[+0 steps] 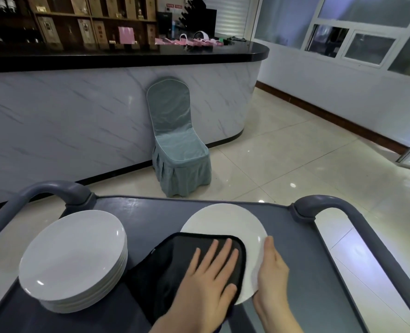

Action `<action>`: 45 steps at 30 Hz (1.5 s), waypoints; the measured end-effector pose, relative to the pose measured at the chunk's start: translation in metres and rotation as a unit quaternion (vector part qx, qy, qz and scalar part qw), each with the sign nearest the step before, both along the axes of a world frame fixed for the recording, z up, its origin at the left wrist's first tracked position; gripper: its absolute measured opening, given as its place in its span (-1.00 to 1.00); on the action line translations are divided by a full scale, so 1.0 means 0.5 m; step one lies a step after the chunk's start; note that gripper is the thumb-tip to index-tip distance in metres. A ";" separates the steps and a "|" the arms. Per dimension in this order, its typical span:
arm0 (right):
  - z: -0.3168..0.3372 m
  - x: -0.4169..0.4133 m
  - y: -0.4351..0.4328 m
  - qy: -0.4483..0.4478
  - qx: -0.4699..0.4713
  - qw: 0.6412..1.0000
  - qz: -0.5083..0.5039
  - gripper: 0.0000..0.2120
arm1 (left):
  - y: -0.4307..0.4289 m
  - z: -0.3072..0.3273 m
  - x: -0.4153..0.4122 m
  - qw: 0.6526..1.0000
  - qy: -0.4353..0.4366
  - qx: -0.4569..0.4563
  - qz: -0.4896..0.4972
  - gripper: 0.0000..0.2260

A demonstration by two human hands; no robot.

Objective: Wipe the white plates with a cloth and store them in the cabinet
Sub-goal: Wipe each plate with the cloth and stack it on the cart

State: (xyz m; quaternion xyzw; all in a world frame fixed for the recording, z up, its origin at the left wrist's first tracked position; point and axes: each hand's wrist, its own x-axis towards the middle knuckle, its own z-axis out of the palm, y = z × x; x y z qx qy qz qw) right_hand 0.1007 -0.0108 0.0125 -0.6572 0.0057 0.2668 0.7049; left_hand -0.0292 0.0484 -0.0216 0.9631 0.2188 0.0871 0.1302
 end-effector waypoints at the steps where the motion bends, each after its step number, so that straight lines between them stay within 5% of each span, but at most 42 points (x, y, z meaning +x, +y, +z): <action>1: -0.008 -0.015 0.003 0.002 -0.002 1.000 0.019 -0.69 | -0.006 -0.002 0.012 1.000 -0.012 -0.001 -0.004 -0.42; 10: 0.018 0.005 0.006 -0.014 -0.014 1.000 0.024 -0.67 | 0.104 0.017 0.015 0.997 0.014 -0.014 0.078 -0.48; 17: 0.024 0.024 0.011 0.002 -0.010 1.000 -0.026 -0.66 | 0.016 0.023 -0.009 1.000 0.011 0.019 0.008 -0.48; 24: -0.008 -0.051 0.015 0.052 -0.011 0.998 0.045 -0.70 | 0.085 0.026 0.048 0.999 0.003 -0.031 0.032 -0.48; 36: 0.037 0.014 0.000 0.003 -0.003 1.000 -0.023 -0.67 | 0.011 0.000 -0.020 0.999 -0.007 0.037 0.031 -0.44; 45: 0.012 -0.048 0.007 -0.024 0.018 0.995 0.091 -0.80 | 0.090 0.046 0.075 0.997 -0.073 -0.010 0.016 -0.44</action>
